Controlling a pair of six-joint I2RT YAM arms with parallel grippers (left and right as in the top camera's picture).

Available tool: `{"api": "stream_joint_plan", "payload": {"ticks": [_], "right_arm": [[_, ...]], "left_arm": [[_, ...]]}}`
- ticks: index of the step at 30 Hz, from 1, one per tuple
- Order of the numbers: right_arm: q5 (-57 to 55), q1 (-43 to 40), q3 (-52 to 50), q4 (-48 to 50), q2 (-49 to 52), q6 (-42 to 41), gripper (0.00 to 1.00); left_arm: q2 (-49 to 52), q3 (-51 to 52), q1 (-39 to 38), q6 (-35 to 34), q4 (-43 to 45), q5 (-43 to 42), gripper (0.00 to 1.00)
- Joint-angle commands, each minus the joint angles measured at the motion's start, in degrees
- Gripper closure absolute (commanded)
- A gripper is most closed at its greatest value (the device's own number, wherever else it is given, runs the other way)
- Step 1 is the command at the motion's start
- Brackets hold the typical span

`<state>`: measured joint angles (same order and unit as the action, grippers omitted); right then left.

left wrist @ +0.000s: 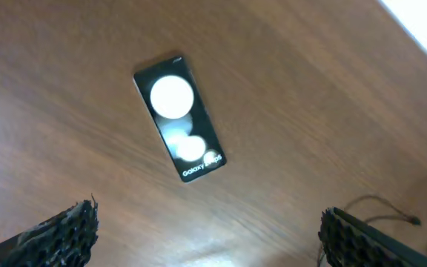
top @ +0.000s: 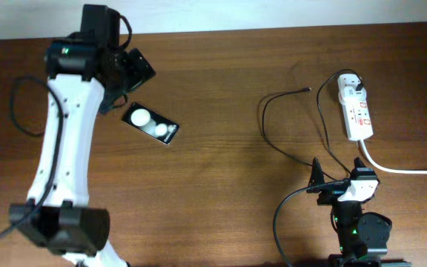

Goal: Plug charger to phone and switch on socket
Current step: 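Reach the left gripper over the black phone and grasp it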

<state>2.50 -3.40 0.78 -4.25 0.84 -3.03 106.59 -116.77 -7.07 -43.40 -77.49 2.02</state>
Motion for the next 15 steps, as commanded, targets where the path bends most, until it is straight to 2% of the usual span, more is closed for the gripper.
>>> {"api": "stream_joint_plan", "payload": {"ticks": [1,4,12,15], "right_arm": [[0.5,-0.4,-0.5,0.0,-0.4,-0.2,0.01],[0.5,-0.4,-0.5,0.0,-0.4,-0.2,0.01],[0.5,-0.4,-0.5,0.0,-0.4,-0.2,0.01],[0.5,-0.4,-0.5,0.0,-0.4,-0.2,0.01]], "left_arm": [[6.6,-1.8,0.0,-5.7,-1.3,1.0,0.01],[13.1,-1.8,0.0,-8.8,-4.6,0.5,0.01],[25.3,-1.8,0.0,-10.4,-2.5,-0.3,0.01],[28.3,-1.8,0.0,-15.0,-2.0,-0.3,0.01]]}}
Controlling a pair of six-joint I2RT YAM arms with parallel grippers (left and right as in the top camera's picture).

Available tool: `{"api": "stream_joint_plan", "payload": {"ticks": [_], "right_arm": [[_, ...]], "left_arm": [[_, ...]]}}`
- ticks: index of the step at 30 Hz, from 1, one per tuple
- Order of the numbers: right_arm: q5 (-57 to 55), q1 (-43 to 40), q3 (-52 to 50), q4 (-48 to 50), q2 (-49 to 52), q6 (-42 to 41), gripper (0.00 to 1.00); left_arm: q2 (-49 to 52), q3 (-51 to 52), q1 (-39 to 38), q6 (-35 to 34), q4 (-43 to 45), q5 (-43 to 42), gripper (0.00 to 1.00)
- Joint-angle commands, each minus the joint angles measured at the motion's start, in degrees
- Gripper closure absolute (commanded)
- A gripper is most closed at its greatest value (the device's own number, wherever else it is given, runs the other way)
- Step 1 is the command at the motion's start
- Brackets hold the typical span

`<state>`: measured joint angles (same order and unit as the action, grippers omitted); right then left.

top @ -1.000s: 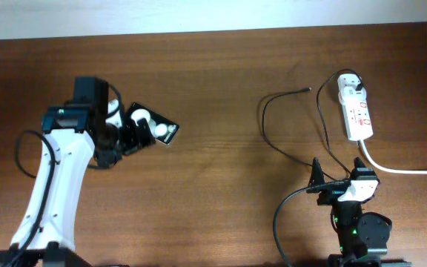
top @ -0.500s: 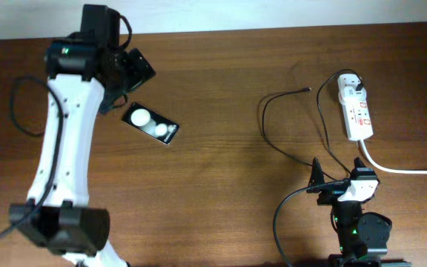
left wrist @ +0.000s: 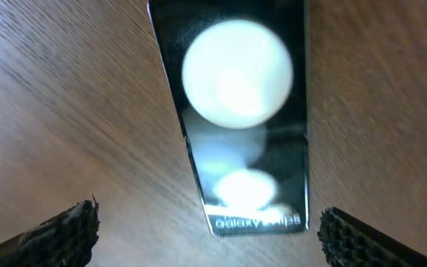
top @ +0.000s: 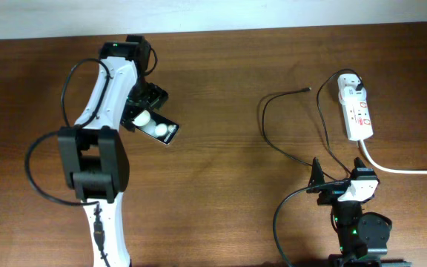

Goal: Plug charger to phone and switch on socket
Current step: 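Reach the left gripper over the black phone and grasp it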

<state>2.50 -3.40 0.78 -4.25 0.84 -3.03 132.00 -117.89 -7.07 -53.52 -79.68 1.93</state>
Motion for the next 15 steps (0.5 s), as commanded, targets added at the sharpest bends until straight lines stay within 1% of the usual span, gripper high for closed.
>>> {"api": "stream_joint_plan", "payload": {"ticks": [1,3,8,11,15], "right_arm": [[0.5,-0.4,-0.5,0.0,-0.4,-0.2,0.01],[0.5,-0.4,-0.5,0.0,-0.4,-0.2,0.01],[0.5,-0.4,-0.5,0.0,-0.4,-0.2,0.01],[0.5,-0.4,-0.5,0.0,-0.4,-0.2,0.01],[0.5,-0.4,-0.5,0.0,-0.4,-0.2,0.01]], "left_arm": [[3.5,-0.5,0.0,-7.5,0.2,-0.5,0.01],[4.0,-0.5,0.0,-10.3,1.1,-0.7,0.01],[4.2,-0.3,0.0,-10.2,5.6,-0.6,0.01],[5.7,-0.3,0.0,-8.3,5.9,-0.4,0.01],[8.7,-0.3,0.0,-8.1,5.6,-0.5,0.01]]}}
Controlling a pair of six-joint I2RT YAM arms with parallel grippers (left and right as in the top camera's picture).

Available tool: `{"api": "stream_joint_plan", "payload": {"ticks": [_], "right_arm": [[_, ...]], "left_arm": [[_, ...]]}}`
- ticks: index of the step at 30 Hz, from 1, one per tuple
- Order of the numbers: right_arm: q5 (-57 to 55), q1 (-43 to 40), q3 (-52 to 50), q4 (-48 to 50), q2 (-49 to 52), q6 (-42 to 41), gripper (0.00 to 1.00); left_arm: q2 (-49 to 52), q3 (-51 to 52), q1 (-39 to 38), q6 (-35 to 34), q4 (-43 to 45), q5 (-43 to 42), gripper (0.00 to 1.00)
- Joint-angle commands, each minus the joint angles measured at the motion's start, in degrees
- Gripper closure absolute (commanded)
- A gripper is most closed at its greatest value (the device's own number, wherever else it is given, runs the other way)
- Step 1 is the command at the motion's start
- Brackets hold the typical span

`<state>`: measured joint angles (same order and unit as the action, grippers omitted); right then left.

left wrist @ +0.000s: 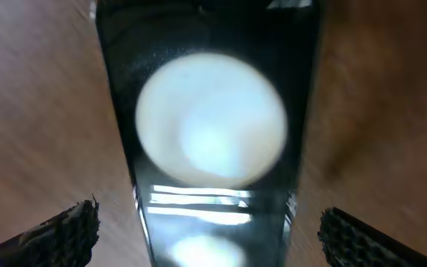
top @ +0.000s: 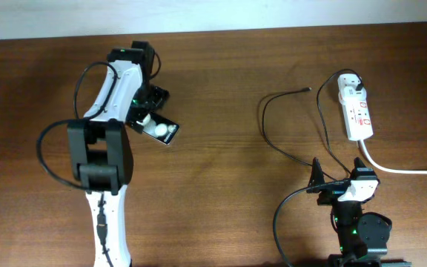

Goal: Plug charger to phone and switch on socket
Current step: 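Reach the left gripper over the black phone and grasp it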

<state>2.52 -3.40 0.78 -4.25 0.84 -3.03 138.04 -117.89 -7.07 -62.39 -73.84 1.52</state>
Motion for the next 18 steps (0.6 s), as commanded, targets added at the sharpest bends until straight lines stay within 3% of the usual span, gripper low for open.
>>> {"api": "stream_joint_plan", "payload": {"ticks": [1,10,14,18], "right_arm": [[0.5,-0.4,-0.5,0.0,-0.4,-0.2,0.01],[0.5,-0.4,-0.5,0.0,-0.4,-0.2,0.01],[0.5,-0.4,-0.5,0.0,-0.4,-0.2,0.01],[0.5,-0.4,-0.5,0.0,-0.4,-0.2,0.01]], "left_arm": [[3.2,-0.3,0.0,0.8,-0.2,0.0,0.01],[5.1,-0.3,-0.5,2.9,-0.2,0.0,0.01],[5.1,0.3,-0.4,7.0,-0.4,-0.1,0.01],[5.1,5.4,-0.4,7.2,1.7,-0.7,0.01]]}}
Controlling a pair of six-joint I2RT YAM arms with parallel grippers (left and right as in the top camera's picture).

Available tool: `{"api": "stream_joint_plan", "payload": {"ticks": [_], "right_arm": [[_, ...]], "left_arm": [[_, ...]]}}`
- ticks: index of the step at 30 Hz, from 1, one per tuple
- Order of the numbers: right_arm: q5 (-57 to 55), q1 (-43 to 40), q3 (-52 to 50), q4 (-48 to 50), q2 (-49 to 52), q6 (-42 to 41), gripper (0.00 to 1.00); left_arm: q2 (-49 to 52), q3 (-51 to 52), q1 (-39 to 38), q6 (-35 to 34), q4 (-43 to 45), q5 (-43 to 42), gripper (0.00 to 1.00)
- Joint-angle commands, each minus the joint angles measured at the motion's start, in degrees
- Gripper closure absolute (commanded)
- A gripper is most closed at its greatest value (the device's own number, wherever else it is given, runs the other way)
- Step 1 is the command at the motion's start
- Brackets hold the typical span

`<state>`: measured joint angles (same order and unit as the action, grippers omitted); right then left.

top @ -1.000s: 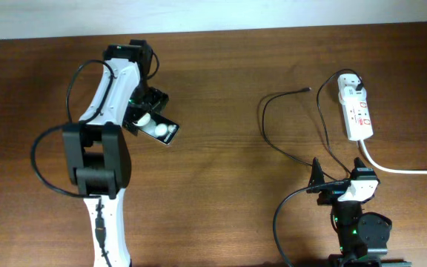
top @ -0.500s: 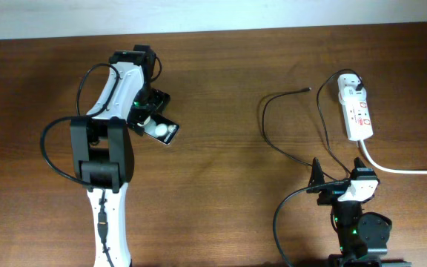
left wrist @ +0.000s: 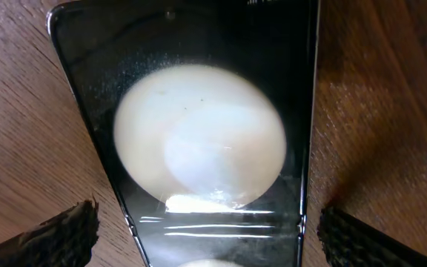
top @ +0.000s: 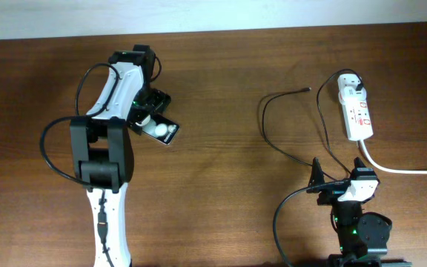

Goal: Plug charger to phone and switch on socket
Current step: 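Reach the left gripper over the black phone and grasp it, then lift the phone with the left gripper and turn it upright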

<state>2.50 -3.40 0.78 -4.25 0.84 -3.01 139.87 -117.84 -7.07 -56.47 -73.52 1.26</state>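
A black phone lies flat on the wooden table, its glossy face reflecting round lights, and it fills the left wrist view. My left gripper is low over the phone's far-left end and open. One dark finger stands outside each long edge of the phone. The black charger cable loops across the right of the table. Its free tip lies loose, and its other end runs to the white socket strip. My right gripper sits folded at the front right.
A white mains cord runs from the socket strip off the right edge. Bare brown table lies between the phone and the cable. A pale wall borders the far side.
My left gripper has come closer down over the phone, which now looks larger and sharper in the wrist view. The phone, the cable and my right arm have not moved.
My left gripper first hung open, high behind the phone. Then it was over the phone's end with the phone between its fingers. Each later moment shows it lower, and now its fingers straddle the phone near the table.
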Motion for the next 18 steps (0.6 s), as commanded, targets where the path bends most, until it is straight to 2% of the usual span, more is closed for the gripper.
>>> {"api": "stream_joint_plan", "payload": {"ticks": [1,6,8,11,15,18], "right_arm": [[0.5,-0.4,-0.5,0.0,-0.4,-0.2,0.01],[0.5,-0.4,-0.5,0.0,-0.4,-0.2,0.01],[0.5,-0.4,-0.5,0.0,-0.4,-0.2,0.01],[0.5,-0.4,-0.5,0.0,-0.4,-0.2,0.01],[0.5,-0.4,-0.5,0.0,-0.4,-0.2,0.01],[0.5,-0.4,-0.5,0.0,-0.4,-0.2,0.01]], "left_arm": [[3.3,7.4,-0.4,1.3,3.3,-1.9,0.01],[3.3,12.1,-0.4,1.3,7.3,-3.4,0.0],[3.3,12.2,-0.5,1.3,8.2,-3.4,0.09],[3.3,12.2,-0.5,1.3,8.6,-2.9,0.09],[3.3,12.2,-0.5,7.0,9.9,-2.8,0.14],[3.3,12.2,-0.8,10.1,10.9,-2.8,0.11]]}}
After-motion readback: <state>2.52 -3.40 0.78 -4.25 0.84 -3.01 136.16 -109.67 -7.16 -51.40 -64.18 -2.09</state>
